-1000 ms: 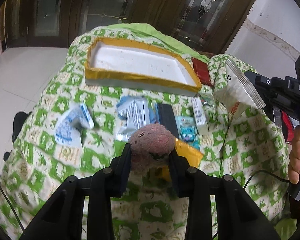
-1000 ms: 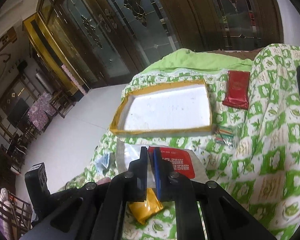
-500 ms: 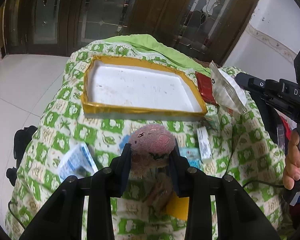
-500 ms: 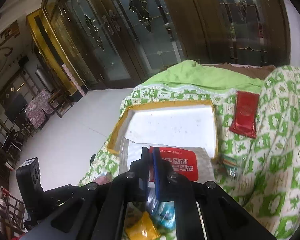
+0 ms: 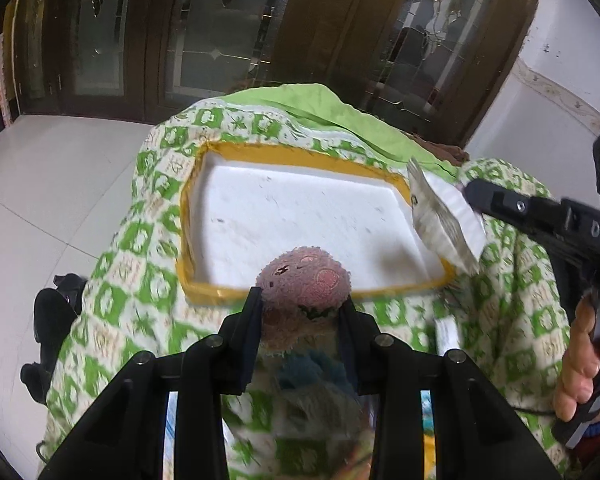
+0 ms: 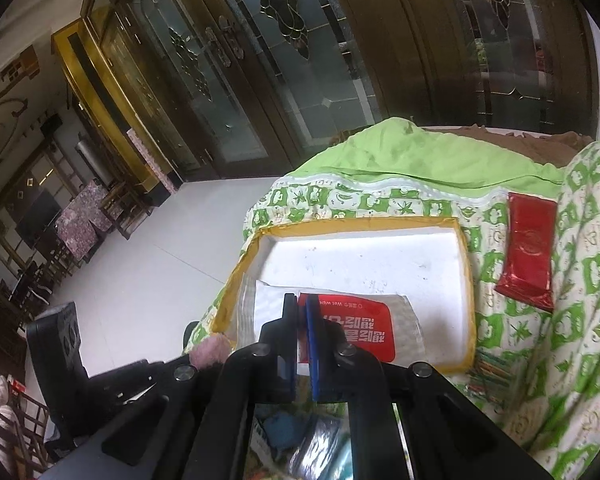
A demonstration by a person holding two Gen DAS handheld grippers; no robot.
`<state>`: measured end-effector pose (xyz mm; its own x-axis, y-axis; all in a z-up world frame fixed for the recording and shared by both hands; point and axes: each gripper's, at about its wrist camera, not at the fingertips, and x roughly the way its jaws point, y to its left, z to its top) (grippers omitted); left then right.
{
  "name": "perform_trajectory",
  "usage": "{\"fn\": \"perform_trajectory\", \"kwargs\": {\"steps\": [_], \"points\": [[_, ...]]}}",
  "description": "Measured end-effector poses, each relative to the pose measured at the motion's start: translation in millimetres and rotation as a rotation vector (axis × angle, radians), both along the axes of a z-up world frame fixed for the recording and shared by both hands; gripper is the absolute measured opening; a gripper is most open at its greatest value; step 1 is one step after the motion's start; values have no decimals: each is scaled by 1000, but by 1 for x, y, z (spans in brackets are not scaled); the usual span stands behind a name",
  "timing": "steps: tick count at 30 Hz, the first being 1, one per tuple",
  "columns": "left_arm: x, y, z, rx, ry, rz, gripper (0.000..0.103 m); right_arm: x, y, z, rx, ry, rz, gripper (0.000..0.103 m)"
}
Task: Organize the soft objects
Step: 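Carry the pink ball and wipes pack with both grippers into the tray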
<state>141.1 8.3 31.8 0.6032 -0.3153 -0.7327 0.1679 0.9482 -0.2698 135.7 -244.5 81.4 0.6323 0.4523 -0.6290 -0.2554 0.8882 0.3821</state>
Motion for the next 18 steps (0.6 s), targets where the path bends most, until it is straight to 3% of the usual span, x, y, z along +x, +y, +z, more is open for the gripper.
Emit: {"fn": "perform_trajectory", "kwargs": {"steps": [8, 18], "points": [[48, -3, -17, 23, 18, 17, 34, 35, 3, -30, -11, 24, -14, 5], [76, -31, -54, 114, 74, -27, 34, 65, 5, -87, -64, 156, -32, 5]]}}
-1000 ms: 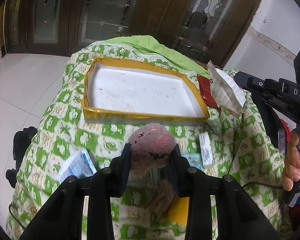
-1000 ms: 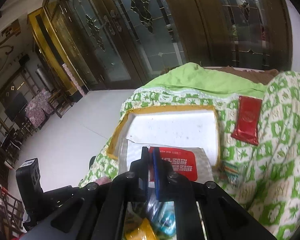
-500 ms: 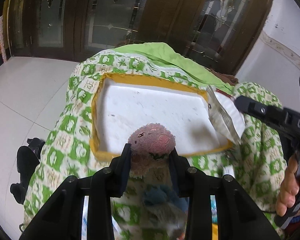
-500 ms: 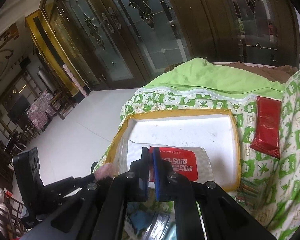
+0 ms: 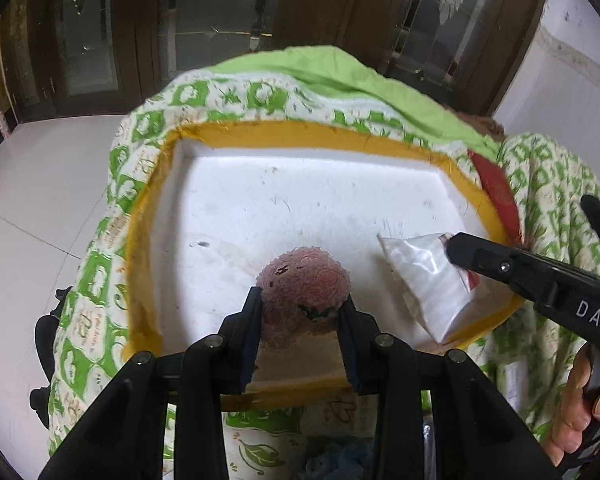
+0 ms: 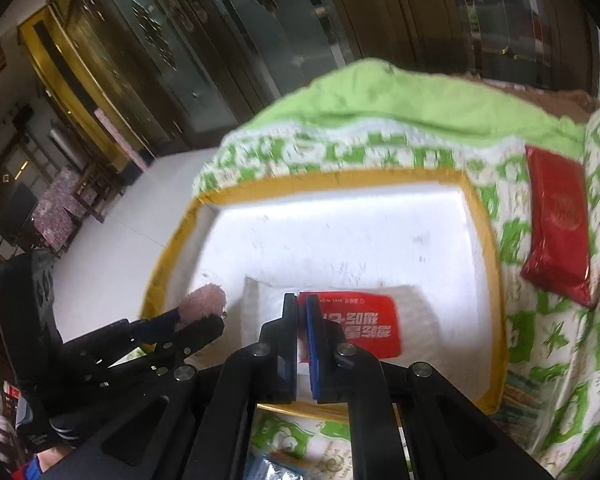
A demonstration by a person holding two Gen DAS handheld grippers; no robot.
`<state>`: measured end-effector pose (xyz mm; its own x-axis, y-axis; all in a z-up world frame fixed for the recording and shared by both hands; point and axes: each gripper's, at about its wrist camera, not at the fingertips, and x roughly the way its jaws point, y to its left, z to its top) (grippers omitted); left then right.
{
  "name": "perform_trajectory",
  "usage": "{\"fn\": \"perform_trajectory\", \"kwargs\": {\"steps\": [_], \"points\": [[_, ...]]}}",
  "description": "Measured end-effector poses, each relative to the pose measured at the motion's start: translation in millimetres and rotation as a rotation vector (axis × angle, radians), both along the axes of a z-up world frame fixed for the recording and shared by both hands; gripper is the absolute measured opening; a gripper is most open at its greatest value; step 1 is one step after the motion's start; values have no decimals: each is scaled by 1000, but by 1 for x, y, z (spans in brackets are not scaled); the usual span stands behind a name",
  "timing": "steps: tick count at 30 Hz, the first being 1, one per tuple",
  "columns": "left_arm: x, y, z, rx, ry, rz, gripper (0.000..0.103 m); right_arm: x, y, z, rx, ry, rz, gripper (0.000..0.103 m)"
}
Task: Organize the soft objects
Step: 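Carry the pink ball and wipes pack with both grippers into the tray, then open both grippers to release the ball and wipes pack in the tray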
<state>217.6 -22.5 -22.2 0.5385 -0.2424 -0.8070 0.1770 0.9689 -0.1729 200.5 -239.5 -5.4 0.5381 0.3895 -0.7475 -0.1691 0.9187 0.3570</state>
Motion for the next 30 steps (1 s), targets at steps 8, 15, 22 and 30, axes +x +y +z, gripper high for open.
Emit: {"fn": "perform_trajectory", "kwargs": {"steps": [8, 15, 22, 30], "points": [[-4, -9, -8, 84, 2, -23, 36, -2, 1, -17, -5, 42, -5, 5], [-6, -9, -8, 83, 2, -15, 43, -5, -2, -15, 0, 38, -18, 7], [-13, -11, -3, 65, -31, -23, 71, -6, -4, -12, 2, 28, -34, 17], [-23, -14, 1, 74, -54, -3, 89, -10, -11, -2, 13, -17, -57, 60]]}}
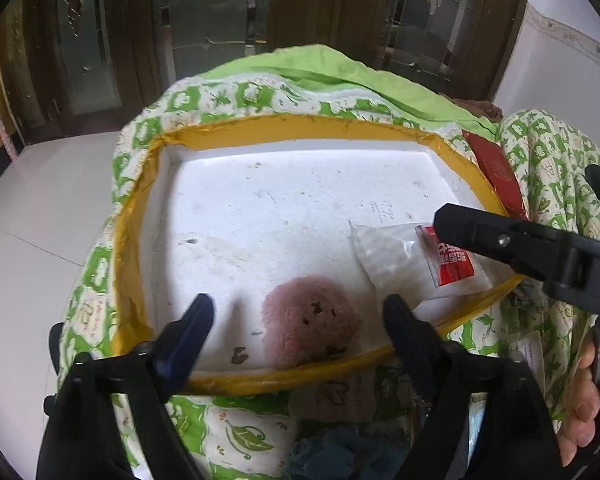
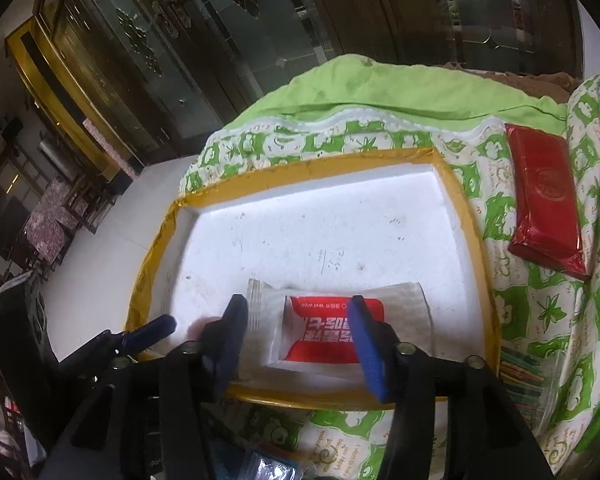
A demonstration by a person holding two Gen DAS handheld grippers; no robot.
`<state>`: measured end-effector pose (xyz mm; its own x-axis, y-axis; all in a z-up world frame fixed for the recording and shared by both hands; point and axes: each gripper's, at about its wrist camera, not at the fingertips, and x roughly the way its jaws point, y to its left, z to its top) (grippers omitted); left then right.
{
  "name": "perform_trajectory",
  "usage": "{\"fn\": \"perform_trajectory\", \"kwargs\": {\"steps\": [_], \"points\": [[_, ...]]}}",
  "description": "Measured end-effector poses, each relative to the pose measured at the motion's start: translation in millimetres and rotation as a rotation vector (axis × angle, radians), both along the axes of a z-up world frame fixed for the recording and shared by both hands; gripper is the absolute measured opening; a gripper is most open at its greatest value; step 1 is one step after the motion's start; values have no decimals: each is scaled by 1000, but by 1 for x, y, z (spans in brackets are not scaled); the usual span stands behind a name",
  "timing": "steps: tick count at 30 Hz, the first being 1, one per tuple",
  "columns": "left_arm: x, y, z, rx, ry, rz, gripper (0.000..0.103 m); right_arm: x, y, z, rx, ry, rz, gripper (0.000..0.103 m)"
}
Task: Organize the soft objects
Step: 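Open both grippers to release the ball and wipes pack in the tray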
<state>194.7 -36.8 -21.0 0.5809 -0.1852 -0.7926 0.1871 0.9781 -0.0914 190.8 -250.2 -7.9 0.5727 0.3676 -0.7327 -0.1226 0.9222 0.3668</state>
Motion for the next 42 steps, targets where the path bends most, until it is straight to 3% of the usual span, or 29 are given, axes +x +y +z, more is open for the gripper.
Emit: {"fn": "perform_trajectory", "kwargs": {"steps": [7, 18, 29, 31, 42], "points": [[-26, 6, 15, -26, -39, 5, 89, -14, -10, 13, 44, -18, -12, 71], [-82, 13, 30, -64, -84, 14, 90, -51, -21, 32, 90, -34, -15, 73], [-116, 15, 26, -84, -74, 39, 91, -91, -29, 25, 106, 9, -18, 74], [-122, 16, 26, -90, -77, 48, 96, -97, -31, 22, 105, 16, -21, 74], [-153, 29, 17, -171, -57, 99, 102, -154, -36, 4, 89, 68, -3, 76]]}}
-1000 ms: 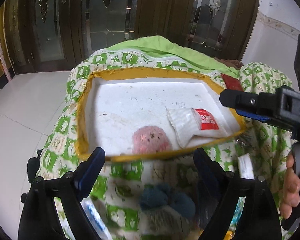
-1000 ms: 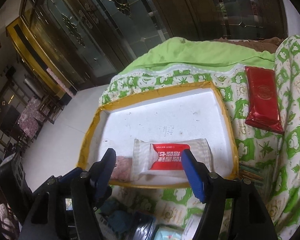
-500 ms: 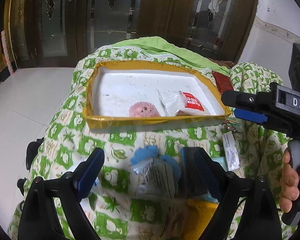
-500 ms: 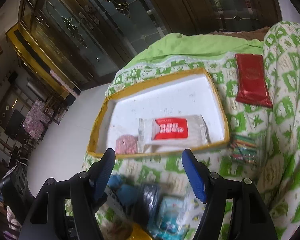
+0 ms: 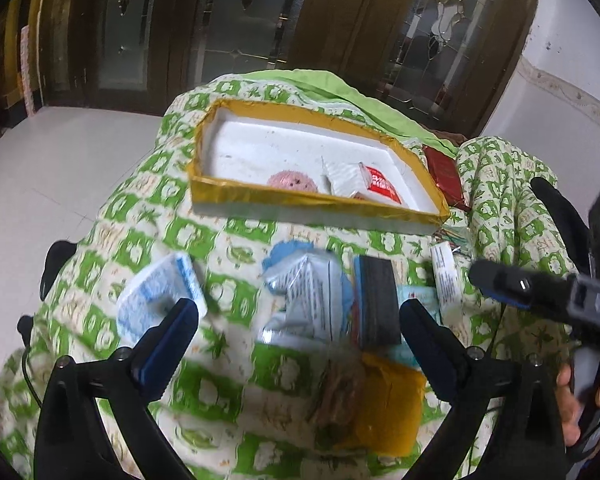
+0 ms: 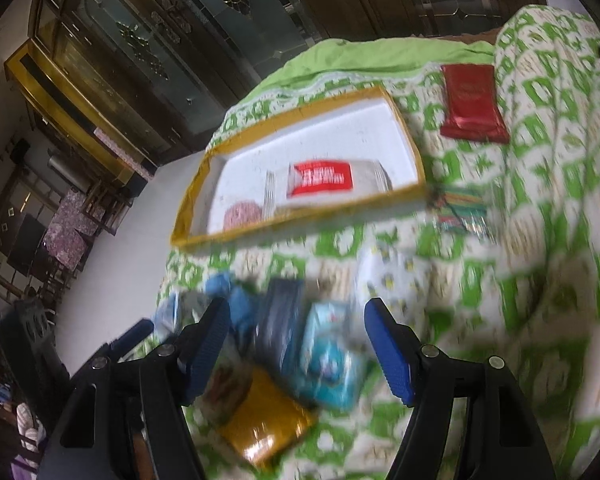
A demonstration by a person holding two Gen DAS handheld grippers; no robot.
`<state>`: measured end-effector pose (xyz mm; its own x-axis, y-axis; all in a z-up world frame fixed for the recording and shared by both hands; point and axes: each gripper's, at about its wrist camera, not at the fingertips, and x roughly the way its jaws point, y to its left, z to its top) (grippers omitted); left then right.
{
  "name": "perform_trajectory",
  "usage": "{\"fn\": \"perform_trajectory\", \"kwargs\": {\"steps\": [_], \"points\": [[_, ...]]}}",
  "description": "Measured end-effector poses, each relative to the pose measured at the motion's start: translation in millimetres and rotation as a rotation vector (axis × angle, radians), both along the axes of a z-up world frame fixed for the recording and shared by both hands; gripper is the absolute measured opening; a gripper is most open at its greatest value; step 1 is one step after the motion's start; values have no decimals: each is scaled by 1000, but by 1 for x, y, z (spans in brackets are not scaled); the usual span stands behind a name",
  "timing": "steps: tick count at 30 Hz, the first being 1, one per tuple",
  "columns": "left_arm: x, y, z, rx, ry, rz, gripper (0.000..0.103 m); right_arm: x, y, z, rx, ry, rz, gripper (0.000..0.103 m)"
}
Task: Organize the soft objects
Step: 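Withdraw both tools from the tray and move left tool to the yellow packet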
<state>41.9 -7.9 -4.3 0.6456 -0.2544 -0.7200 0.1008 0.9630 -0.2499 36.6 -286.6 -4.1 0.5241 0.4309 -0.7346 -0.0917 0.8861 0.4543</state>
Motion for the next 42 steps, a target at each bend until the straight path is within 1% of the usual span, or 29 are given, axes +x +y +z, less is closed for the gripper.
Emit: {"fn": "perform_trajectory", "kwargs": {"steps": [2, 5, 9, 15, 18, 29, 33, 37, 42], "points": [[-5, 3, -2, -4, 3, 8, 103, -11, 0, -4, -5, 6, 6, 80], [-13, 6, -5, -24, 14, 16, 103, -26, 2, -8, -23, 11, 26, 81], [-21, 8, -6, -23, 16, 16, 103, -36, 6, -13, -42, 19, 43, 83], [-31, 1, -8, 18, 14, -2, 103, -39, 7, -13, -61, 9, 42, 85], [-33, -1, -8, 26, 14, -10, 103, -40, 5, -14, -63, 10, 35, 86], [-37, -1, -10, 21, 29, -17, 103, -40, -1, -13, -73, 8, 12, 86], [-42, 0, -11, 12, 39, -24, 103, -39, -8, -12, -72, 5, -19, 86], [-45, -1, -13, 3, 54, -54, 103, -36, -15, -12, -59, 15, -46, 86], [-51, -21, -13, 17, 54, -152, 103, -33, -21, -10, -45, 19, -61, 86]]}}
